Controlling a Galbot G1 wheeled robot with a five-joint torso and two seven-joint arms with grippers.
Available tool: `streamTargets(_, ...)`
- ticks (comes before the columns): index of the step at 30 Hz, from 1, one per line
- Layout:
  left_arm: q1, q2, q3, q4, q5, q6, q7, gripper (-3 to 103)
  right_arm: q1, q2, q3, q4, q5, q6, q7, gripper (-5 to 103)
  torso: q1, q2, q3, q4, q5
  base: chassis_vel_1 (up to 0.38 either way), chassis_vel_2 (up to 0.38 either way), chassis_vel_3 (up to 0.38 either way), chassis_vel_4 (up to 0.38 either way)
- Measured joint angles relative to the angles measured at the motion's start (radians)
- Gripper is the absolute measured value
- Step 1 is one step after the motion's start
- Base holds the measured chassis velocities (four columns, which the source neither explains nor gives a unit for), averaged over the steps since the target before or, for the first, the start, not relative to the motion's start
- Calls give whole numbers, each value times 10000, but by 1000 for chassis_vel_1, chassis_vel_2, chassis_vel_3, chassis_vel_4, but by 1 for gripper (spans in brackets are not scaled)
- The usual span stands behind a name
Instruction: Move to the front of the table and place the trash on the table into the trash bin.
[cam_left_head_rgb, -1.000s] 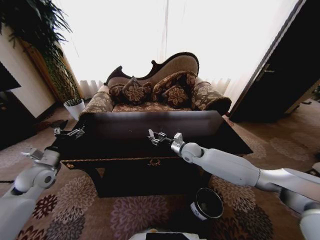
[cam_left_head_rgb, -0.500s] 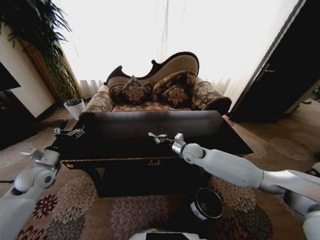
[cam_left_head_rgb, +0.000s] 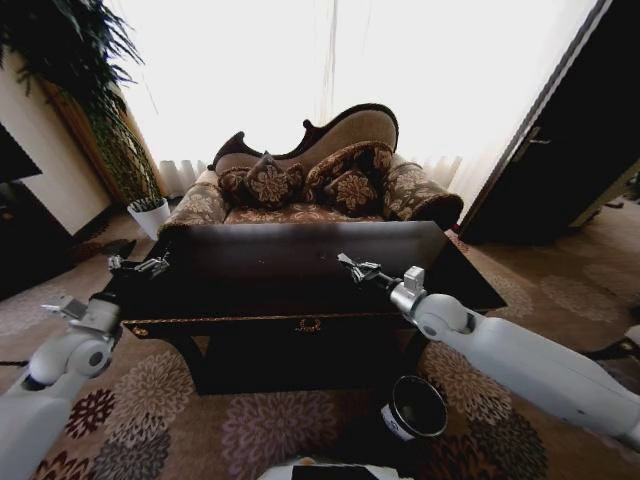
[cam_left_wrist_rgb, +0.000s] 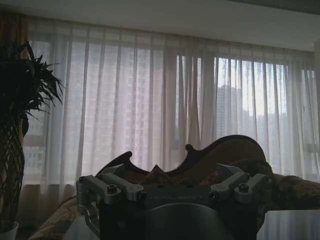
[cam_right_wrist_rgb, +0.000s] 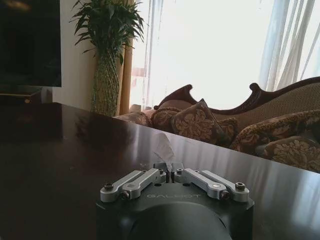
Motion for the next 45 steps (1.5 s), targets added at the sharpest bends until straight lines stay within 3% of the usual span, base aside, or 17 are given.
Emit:
streamTargets(2, 0, 0, 0, 1, 0, 0, -4, 100, -430, -118, 282, 84, -161, 116, -37, 2, 0, 0, 0, -3, 1, 0, 0, 0, 0)
streamTargets(5, 0, 0, 0, 0, 0, 0, -3, 100, -3111, -63, 2675, 734, -832, 429, -67, 2, 0, 0, -1, 6, -3, 0, 0, 0, 0)
streamTargets(6, 0, 0, 0, 0, 0, 0, -3, 100, -3111, -63, 2675, 734, -832, 429, -67, 2, 0, 0, -1, 6, -3, 0, 0, 0, 0)
streamTargets(11, 1, 0, 0, 1, 0, 0, -14, 100, -7142, 1222, 6281, 1131, -1540, 530, -201, 2, 0, 0, 0, 7, -5, 0, 0, 0, 0)
streamTargets(12, 1, 0, 0, 1, 0, 0, -14, 100, -7142, 1222, 6281, 1131, -1540, 530, -201, 2, 0, 0, 0, 7, -5, 0, 0, 0, 0)
streamTargets(15, 1, 0, 0, 0, 0, 0, 1, 100, -9456, 2368, 8471, 1012, -1982, 1057, -767, 2, 0, 0, -1, 4, 0, 0, 0, 0, 0)
streamTargets(17, 1, 0, 0, -1, 0, 0, 0, 100, -10357, 3112, 9355, 920, -2223, 1395, -1075, 2, -1, 1, -1, 2, -4, 0, 0, 0, 0)
streamTargets(18, 1, 0, 0, -1, 0, 0, 0, 100, -10357, 3112, 9355, 920, -2223, 1395, -1075, 2, -1, 1, -1, 2, -4, 0, 0, 0, 0)
streamTargets(20, 1, 0, 0, 0, 0, 0, 3, 100, -10865, 3870, 9857, 800, -2426, 1671, -1268, 2, -1, 1, 0, 4, -4, 0, 0, 0, 0)
streamTargets(22, 0, 0, 0, 0, 0, 0, -3, 100, -11174, 4531, 10079, 609, -2651, 1922, -1414, 2, -1, 1, 0, 4, -4, 0, 0, 0, 0)
streamTargets(23, 0, 0, 0, 0, 0, 0, -3, 100, -11174, 4531, 10079, 609, -2651, 1922, -1414, 2, -1, 1, 0, 4, -4, 0, 0, 0, 0)
streamTargets(26, 1, 0, 0, 0, 0, 0, 0, 100, -11315, 5643, 10039, -319, -3228, 2442, -1625, 2, -1, 1, 0, 6, -6, 0, 0, 0, 0)
streamTargets(32, 0, 0, 0, 0, 0, 0, 2, 100, -10790, 6442, 9437, -2076, -3851, 2953, -1672, 2, -1, 0, 0, 5, -4, 0, 0, 0, 0)
streamTargets(36, 0, 0, 0, 0, 0, 0, -5, 100, -9217, 7224, 8426, -5116, -4349, 3336, -1671, 2, -1, -1, 1, 2, 1, 0, 0, 0, 0)
streamTargets(38, 1, 0, 0, 0, 0, 1, 5, 100, -9099, 7258, 8356, -5279, -4372, 3354, -1671, 2, -1, -1, 1, 3, 2, 0, 0, 0, 0)
streamTargets(42, 1, 0, 0, 0, 0, 0, 0, 100, -7044, 7665, 7169, -8078, -4894, 3726, -1731, 2, 0, -2, 2, 12, -1, 0, 0, 0, 0)
streamTargets(45, 1, 0, 0, 0, 0, 0, 1, 100, -6467, 7738, 6815, -9012, -4895, 3809, -1764, 2, 1, -2, 2, 9, -2, 0, 0, 0, 0)
